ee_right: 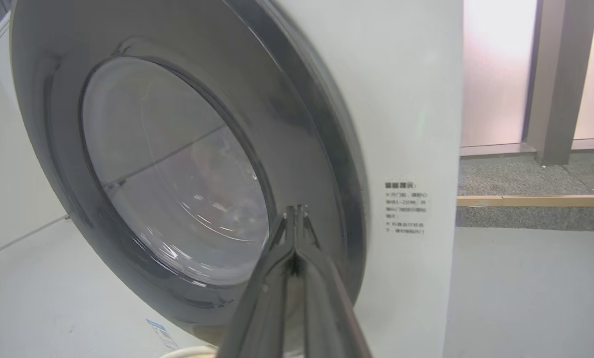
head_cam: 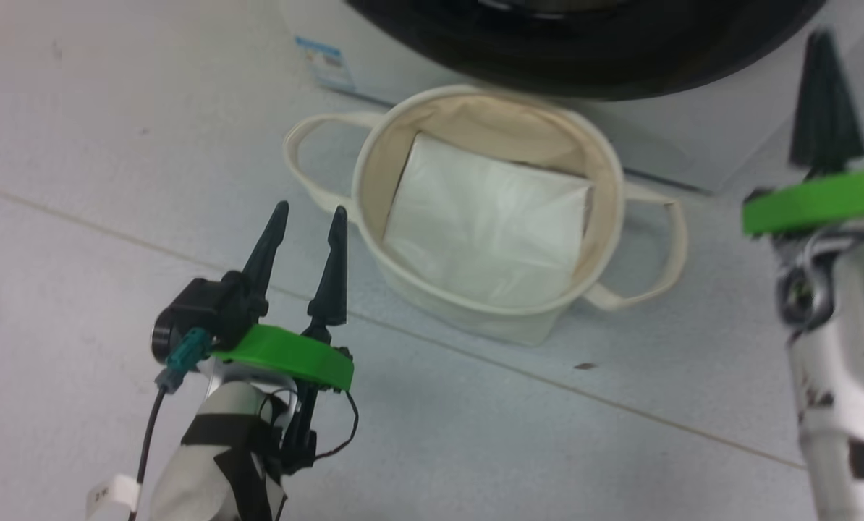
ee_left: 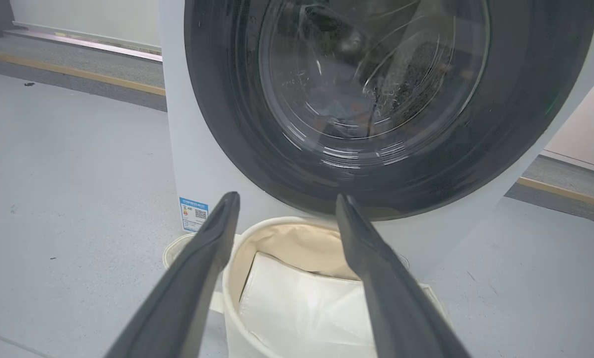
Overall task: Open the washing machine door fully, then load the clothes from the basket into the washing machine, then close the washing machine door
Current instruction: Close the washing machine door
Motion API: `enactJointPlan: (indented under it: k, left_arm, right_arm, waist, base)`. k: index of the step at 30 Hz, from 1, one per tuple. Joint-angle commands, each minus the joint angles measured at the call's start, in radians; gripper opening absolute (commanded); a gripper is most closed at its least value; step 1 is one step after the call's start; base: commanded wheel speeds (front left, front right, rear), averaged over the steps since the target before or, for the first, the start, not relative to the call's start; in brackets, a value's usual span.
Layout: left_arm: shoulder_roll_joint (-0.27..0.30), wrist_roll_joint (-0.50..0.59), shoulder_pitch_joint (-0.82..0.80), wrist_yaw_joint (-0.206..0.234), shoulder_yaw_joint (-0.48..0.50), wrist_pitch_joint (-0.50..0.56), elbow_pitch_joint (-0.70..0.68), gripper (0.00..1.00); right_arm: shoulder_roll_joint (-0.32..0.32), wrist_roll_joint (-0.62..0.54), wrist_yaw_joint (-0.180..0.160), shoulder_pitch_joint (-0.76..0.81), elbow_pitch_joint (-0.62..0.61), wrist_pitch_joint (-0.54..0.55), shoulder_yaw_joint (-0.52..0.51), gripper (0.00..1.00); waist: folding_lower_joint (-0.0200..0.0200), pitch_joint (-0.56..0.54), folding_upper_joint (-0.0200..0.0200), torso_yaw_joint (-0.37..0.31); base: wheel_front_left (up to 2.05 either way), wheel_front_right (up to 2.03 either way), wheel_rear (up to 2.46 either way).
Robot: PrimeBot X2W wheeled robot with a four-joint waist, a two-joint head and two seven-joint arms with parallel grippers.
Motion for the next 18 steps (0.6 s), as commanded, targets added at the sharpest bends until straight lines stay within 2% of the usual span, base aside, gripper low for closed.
enactJointPlan:
  k: [1,5,10,15,17,18]
  left_arm:
    - [0.019,0.012,0.017,-0.006,0.041,-0.005,-0.019,1.00]
    - [0.019,0.035,0.043,-0.018,0.059,-0.005,-0.001,1.00]
    - [0.019,0.058,0.081,-0.036,0.082,-0.005,0.012,1.00]
    - [0.019,0.085,0.126,-0.035,0.137,-0.005,-0.026,1.00]
    - [0.019,0.088,0.146,-0.043,0.151,-0.005,-0.046,1.00]
    - [0.019,0.087,0.154,-0.049,0.156,-0.005,-0.054,1.00]
  right_arm:
    - [0.022,0.019,-0.002,0.040,-0.050,0.003,0.034,0.00]
    - [0.044,0.062,-0.002,0.167,-0.082,0.003,0.059,0.00]
    - [0.079,0.060,-0.002,0.354,-0.194,0.003,0.014,0.00]
    - [0.101,0.061,-0.002,0.459,-0.285,0.003,-0.018,0.00]
    - [0.105,0.055,-0.002,0.486,-0.315,0.003,-0.025,0.10]
    - [0.108,0.057,-0.002,0.494,-0.324,0.003,-0.034,0.10]
  waist:
    - [0.0000,-0.055,0.0000,-0.048]
    - [0.0000,-0.112,0.0000,-0.096]
    - [0.0000,-0.171,0.0000,-0.159]
    - [0.0000,-0.204,0.0000,-0.217]
    - [0.0000,-0.212,0.0000,-0.235]
    - [0.0000,-0.213,0.0000,-0.241]
  base:
    - [0.00,0.00,0.00]
    - [0.00,0.00,0.00]
    - [0.00,0.00,0.00]
    - [0.00,0.00,0.00]
    - [0.00,0.00,0.00]
    - [0.00,0.00,0.00]
